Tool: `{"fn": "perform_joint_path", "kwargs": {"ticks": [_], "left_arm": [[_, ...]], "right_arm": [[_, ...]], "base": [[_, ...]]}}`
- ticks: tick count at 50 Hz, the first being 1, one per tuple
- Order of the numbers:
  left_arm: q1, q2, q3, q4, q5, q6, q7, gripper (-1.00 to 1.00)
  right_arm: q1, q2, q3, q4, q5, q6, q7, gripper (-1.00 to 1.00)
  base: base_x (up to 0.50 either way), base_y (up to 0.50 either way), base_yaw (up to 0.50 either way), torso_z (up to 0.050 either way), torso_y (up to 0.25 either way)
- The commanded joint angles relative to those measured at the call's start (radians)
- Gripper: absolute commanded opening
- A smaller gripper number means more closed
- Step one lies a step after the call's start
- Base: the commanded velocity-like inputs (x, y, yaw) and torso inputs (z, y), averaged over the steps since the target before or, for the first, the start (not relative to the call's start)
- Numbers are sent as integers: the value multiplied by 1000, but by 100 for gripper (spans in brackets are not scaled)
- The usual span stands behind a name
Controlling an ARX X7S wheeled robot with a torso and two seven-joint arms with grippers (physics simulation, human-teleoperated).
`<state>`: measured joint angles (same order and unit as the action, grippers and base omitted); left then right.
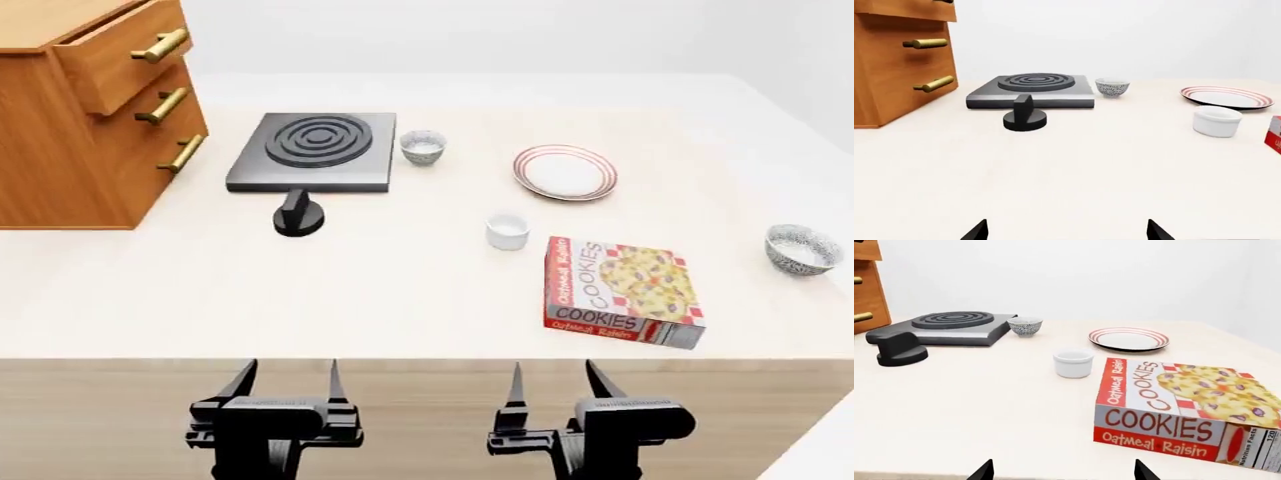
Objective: Pick the akita bowl next to the cookies box and place it on the plate.
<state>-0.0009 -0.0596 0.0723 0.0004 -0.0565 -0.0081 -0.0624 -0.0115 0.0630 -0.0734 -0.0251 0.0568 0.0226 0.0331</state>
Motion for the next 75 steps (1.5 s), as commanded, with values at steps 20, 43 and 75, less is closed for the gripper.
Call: {"fn": "perform_joint_path", "kwargs": {"ticks": [20,43,75], "left_arm": [[-4,-36,47,-8,-32,5,-50,100],[-292,-151,4,415,-112,-643,-86,100],[-289,-166,33,361,-96,-597,-105,100]], "right_arm": [[7,40,-29,7,54,2,38,100],[349,148,-2,-362,234,683,87,100],[341,153,-2,-326,254,640,87,100]], "base": [[0,-500,0,0,0],[88,-140,0,0,0],[500,0,0,0,0]]}}
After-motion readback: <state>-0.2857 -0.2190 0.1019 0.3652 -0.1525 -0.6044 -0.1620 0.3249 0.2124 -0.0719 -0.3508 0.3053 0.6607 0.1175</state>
